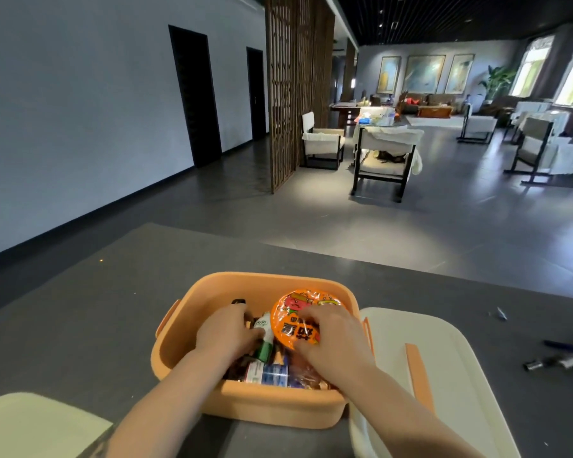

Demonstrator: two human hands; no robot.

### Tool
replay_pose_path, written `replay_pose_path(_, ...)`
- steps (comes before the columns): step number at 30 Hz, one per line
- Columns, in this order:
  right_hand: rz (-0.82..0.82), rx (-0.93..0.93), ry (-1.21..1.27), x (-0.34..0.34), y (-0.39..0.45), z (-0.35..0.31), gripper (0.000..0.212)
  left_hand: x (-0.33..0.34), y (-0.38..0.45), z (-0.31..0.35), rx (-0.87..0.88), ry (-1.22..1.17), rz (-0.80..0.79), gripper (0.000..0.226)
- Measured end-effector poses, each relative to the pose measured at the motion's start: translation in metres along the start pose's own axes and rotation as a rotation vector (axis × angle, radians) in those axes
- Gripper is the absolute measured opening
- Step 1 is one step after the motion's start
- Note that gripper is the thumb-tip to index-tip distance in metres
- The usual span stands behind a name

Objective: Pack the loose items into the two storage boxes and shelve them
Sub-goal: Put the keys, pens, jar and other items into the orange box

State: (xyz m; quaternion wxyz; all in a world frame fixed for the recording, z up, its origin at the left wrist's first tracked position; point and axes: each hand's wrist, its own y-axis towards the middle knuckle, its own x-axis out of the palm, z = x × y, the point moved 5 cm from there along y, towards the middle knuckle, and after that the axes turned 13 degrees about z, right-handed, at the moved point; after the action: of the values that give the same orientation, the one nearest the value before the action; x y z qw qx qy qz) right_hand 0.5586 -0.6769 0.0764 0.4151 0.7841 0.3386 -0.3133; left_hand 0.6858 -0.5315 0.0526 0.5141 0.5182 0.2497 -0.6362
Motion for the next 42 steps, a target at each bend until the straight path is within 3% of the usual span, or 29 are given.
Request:
replay_pose_path(6,0.02,0.018,-0.076,-0.03,-0.024,0.016,0.048,-0.031,-0.039,0.039,0.058,-0.241,0.226,0.022)
replay_pose_path(12,-0.052,0.077,-0.031,-0.045,-0.052,0.018,0.062,-0.011,-0.095,0.058,0.045,-0.071,0.169,0.024)
replay_pose_path(19,-0.048,0.074,-0.016,-0.062,-0.094,0.027,0.063,-0.02,-0.13,0.061,0.061,-0.045,0.133,0.019)
replay_pose_path(29,0.006,0.093,0.16,-0.088,-0.136,0.037,0.05,-0.03,-0.182,0.086,0.092,-0.235,0.205,0.014)
replay_pose_path(32,0.109,0.111,0.233,-0.117,-0.144,0.053,0.041,-0.033,-0.187,0.12,0.148,-0.443,0.227,0.017)
replay_pose_path(36,0.241,0.326,0.126,-0.171,-0.171,0.127,0.043,-0.022,-0.206,0.201,0.301,-0.627,0.227,0.023)
replay_pose_path(42,0.289,0.547,-0.025,-0.24,-0.237,0.228,0.042,0.039,-0.256,0.311,0.45,-0.764,0.025,0.031)
